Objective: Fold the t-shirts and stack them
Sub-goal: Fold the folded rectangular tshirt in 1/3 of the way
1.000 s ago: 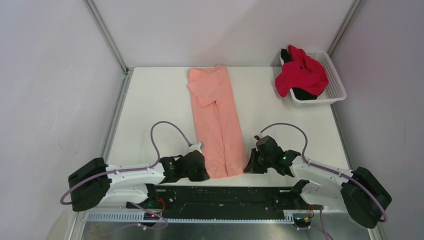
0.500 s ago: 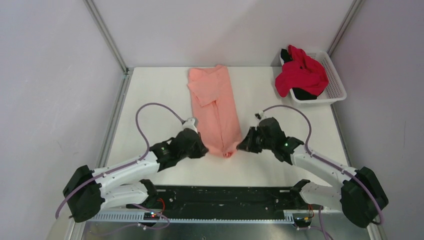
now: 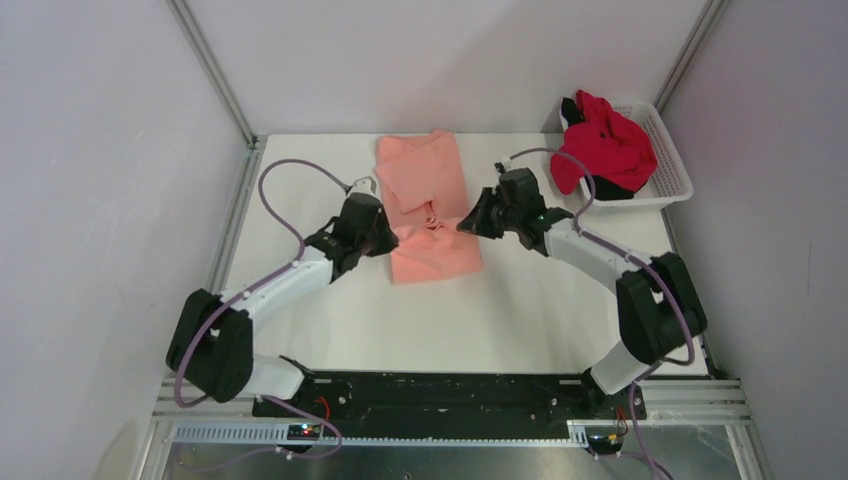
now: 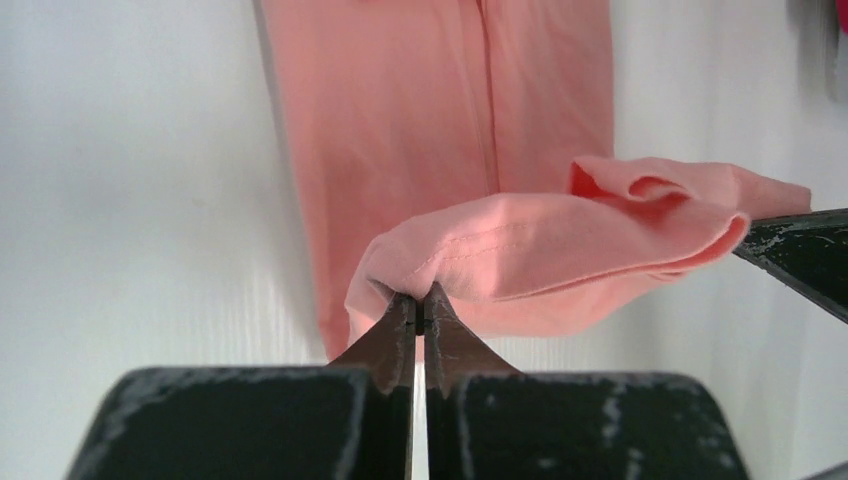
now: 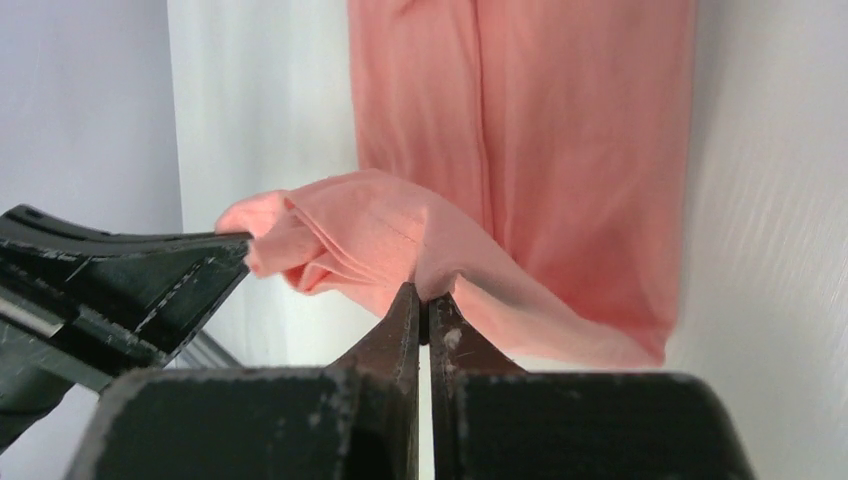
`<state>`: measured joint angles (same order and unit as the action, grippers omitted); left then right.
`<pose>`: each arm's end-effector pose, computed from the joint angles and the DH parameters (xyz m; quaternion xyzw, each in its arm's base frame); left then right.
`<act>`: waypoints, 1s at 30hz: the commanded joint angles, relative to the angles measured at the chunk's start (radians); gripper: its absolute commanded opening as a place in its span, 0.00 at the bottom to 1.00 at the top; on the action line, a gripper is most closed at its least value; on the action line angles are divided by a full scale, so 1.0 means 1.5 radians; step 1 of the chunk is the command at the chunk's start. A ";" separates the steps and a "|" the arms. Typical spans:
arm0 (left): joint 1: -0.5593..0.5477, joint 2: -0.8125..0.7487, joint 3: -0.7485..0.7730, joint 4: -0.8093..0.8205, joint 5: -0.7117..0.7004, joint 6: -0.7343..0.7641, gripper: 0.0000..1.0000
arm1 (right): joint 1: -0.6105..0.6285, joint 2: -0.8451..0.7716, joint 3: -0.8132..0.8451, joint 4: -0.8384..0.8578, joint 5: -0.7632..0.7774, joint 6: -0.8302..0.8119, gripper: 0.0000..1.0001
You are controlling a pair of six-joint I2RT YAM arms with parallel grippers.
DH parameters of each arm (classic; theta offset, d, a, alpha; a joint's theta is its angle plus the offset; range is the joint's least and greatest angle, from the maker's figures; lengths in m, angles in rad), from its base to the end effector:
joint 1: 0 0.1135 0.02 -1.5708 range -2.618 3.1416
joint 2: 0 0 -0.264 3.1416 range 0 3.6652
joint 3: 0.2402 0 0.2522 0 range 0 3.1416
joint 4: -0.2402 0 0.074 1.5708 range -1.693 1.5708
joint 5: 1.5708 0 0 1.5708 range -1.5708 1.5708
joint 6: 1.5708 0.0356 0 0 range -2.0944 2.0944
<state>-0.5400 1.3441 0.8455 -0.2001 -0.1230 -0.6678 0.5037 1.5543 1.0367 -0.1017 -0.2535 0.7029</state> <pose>0.2494 -0.1444 0.2360 -0.0837 0.9012 -0.1935 0.3786 0.2992 0.1751 0.2454 0.0301 0.8832 0.3503 0.3104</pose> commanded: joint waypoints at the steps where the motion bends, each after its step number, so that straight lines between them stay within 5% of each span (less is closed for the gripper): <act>1: 0.047 0.057 0.072 0.043 0.022 0.041 0.00 | -0.016 0.069 0.094 0.020 0.005 -0.030 0.00; 18: 0.128 0.265 0.196 0.048 0.034 0.041 0.00 | -0.071 0.302 0.272 0.041 -0.035 -0.056 0.01; 20: 0.135 0.289 0.213 0.048 0.037 0.041 0.07 | -0.077 0.327 0.299 0.049 -0.039 -0.050 0.02; 22: 0.141 0.305 0.227 0.048 0.043 0.040 0.16 | -0.079 0.360 0.323 0.052 -0.042 -0.051 0.12; 24: 0.146 0.309 0.237 0.046 0.040 0.044 0.42 | -0.082 0.379 0.357 0.032 -0.044 -0.056 0.41; 25: 0.147 0.306 0.240 0.045 0.042 0.044 0.65 | -0.084 0.382 0.368 0.011 -0.044 -0.059 0.60; 27: 0.150 0.286 0.234 0.045 0.047 0.046 0.92 | -0.082 0.373 0.379 -0.011 -0.029 -0.068 0.83; 30: 0.148 0.226 0.201 0.046 0.062 0.045 0.99 | -0.077 0.301 0.302 0.004 0.004 -0.070 0.98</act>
<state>-0.3225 1.8023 1.1645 -0.1513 -0.0467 -0.6094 0.3840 2.1269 1.5429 -0.1020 -0.2920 0.6189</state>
